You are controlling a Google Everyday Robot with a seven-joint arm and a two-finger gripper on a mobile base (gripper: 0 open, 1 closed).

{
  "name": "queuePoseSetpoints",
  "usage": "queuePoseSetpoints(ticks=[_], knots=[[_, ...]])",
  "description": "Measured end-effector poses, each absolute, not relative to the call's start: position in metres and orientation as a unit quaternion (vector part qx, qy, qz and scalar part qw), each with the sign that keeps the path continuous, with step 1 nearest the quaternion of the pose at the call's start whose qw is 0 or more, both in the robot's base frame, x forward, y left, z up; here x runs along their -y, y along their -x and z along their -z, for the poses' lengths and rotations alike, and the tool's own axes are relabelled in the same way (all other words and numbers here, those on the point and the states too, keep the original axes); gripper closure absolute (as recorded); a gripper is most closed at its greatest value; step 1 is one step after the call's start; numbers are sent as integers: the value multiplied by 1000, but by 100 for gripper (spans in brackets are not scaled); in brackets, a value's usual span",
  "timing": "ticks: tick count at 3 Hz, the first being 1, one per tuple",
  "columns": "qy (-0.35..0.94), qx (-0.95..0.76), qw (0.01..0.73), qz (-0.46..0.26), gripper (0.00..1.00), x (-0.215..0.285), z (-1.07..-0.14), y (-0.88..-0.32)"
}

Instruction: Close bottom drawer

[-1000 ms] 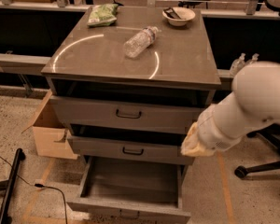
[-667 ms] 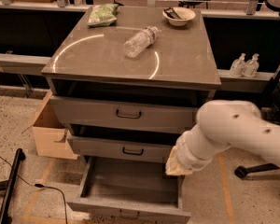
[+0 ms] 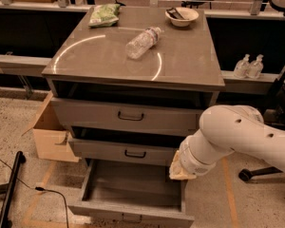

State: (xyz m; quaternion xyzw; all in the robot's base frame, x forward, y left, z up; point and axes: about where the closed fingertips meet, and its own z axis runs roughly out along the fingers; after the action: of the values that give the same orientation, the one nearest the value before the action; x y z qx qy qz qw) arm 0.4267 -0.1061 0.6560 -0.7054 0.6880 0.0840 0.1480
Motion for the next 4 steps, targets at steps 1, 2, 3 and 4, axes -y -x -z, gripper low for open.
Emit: queuePoseSetpoints(ticks=[1, 2, 3, 4], knots=[[694, -694, 162, -98, 100, 100, -622, -422], [677, -702, 170, -144, 100, 84, -540, -398], [655, -709, 196, -170, 100, 64, -469, -392], [626, -729, 213, -178, 100, 52, -416, -396]])
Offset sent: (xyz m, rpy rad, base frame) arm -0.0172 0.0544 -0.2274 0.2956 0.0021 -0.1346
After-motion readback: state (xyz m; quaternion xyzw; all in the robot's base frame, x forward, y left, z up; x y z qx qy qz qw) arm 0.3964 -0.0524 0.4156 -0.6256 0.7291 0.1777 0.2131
